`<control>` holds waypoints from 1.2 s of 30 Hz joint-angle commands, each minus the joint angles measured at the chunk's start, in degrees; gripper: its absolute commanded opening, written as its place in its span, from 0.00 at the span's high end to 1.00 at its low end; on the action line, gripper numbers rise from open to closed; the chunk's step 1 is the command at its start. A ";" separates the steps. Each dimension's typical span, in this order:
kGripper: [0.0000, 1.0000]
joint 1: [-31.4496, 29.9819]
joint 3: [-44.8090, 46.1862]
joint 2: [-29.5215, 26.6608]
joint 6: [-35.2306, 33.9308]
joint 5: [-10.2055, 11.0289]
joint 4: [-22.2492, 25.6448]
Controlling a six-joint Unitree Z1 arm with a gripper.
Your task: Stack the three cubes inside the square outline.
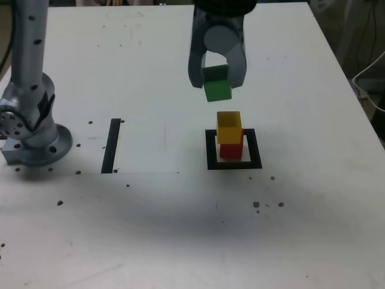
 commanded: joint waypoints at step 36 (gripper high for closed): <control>0.78 -2.07 0.33 5.37 -1.21 0.19 -1.37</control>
